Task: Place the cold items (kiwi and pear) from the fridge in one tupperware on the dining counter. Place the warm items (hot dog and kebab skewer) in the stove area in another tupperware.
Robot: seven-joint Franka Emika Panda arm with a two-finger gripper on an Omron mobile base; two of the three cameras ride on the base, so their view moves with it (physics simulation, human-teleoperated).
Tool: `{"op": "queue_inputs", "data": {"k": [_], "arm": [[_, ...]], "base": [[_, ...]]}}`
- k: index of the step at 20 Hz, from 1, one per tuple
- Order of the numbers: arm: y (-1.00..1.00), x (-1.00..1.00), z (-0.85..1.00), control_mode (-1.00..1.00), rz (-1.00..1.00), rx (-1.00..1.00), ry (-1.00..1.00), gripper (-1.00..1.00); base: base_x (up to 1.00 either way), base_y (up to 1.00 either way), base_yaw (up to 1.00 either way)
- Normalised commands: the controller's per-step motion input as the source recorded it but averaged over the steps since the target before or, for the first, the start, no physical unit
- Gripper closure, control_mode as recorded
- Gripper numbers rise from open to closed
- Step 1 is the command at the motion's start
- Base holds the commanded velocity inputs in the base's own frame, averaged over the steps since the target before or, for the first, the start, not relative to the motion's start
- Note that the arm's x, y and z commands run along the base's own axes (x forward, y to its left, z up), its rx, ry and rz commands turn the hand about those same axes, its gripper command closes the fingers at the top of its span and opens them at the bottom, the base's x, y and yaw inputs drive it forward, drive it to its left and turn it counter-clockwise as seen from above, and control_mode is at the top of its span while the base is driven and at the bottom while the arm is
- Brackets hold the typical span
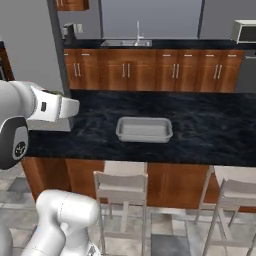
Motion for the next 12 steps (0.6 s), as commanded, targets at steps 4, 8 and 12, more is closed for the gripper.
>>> {"op": "queue_inputs", "data": {"k": [4,8,12], "arm": [[0.0,0.0,0.0,1.0,0.0,0.0,0.0,1.0],[0.0,0.0,0.0,1.0,0.0,0.0,0.0,1.0],[0.0,0.0,0.0,1.0,0.0,0.0,0.0,1.0]], "base": [[0.0,-1.0,-0.05],[0.0,-1.0,-0.06],[0.04,-1.0,-0.05]]}}
